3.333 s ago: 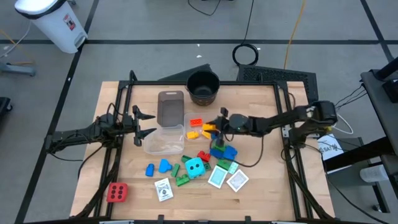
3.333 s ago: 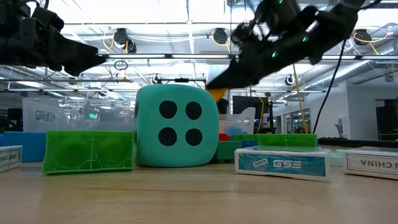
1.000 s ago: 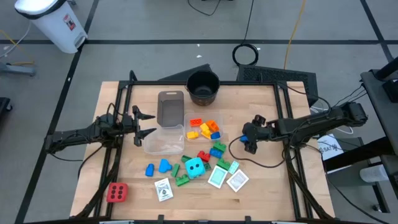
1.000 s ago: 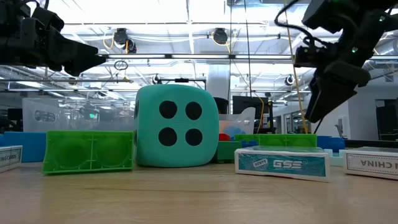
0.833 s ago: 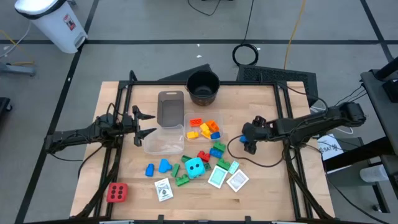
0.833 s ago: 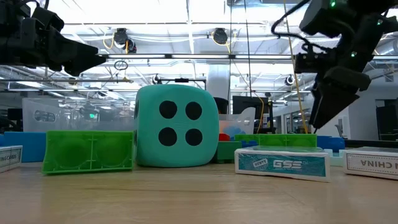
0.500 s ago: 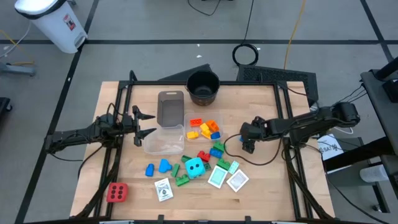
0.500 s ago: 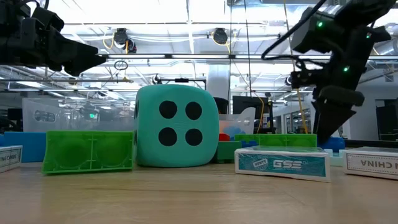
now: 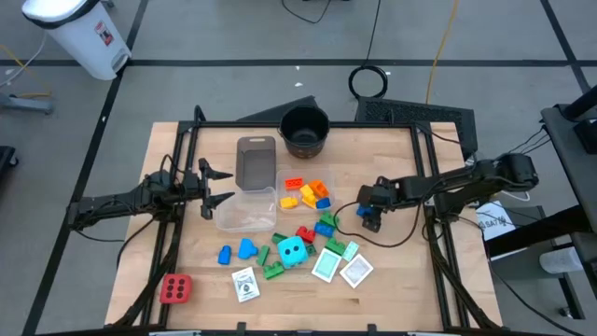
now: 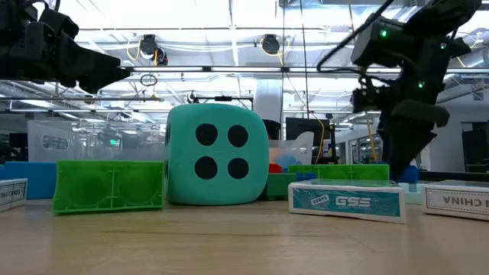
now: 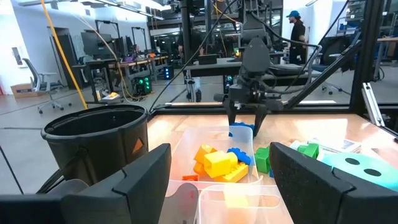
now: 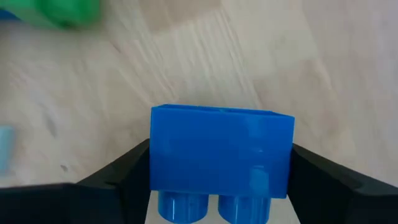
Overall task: Pick & Place Toys
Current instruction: Put the blue game piece into the right transparent bin, then put the light blue game piece into the right transparent bin
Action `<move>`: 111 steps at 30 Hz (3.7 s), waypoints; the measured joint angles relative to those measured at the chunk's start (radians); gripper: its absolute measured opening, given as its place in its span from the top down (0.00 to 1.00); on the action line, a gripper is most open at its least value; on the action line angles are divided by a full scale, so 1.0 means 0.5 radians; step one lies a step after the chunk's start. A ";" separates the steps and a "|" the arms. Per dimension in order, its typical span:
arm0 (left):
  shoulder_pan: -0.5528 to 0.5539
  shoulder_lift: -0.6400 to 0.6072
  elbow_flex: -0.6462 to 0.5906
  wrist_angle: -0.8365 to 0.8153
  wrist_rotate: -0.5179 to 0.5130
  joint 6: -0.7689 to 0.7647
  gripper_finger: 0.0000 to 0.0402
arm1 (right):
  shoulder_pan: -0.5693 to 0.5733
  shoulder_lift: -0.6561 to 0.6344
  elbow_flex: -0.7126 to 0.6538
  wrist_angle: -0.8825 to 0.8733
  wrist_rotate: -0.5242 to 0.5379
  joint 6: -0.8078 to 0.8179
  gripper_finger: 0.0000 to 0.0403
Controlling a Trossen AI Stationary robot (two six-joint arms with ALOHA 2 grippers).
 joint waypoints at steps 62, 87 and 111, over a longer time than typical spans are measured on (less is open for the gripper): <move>0.001 0.000 0.000 0.000 0.001 0.000 0.32 | 0.474 0.065 0.031 0.953 0.214 -0.266 0.19; 0.001 -0.001 0.000 0.000 0.001 0.001 0.32 | 0.419 0.537 0.031 1.233 0.208 -0.089 0.48; 0.001 -0.001 0.000 0.000 0.001 0.000 0.32 | 0.714 0.251 0.026 0.717 -0.247 -0.412 0.62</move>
